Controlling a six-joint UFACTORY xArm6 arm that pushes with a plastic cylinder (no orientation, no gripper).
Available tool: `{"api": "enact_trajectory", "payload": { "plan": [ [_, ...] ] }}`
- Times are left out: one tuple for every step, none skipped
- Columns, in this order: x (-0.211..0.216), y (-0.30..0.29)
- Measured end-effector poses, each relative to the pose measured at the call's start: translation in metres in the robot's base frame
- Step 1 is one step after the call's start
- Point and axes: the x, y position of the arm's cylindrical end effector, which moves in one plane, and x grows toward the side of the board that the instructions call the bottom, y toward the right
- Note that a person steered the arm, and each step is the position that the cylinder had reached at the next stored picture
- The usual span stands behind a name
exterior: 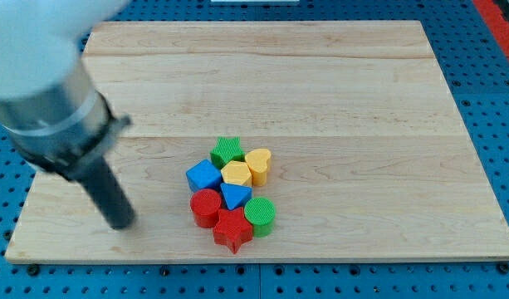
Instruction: Separate the red blocks from each other
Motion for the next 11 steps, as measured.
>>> {"api": "enact_trajectory", "payload": {
  "plan": [
    [0.031,0.097],
    [0.030,0.109],
    [0.021,0.134],
    [0.010,0.145],
    [0.007,0.144],
    [0.009,0.129],
    [0.010,0.089],
    [-0.001,0.088],
    [-0.019,0.088],
    [-0.026,0.050],
    [-0.036,0.019]
  ]
}}
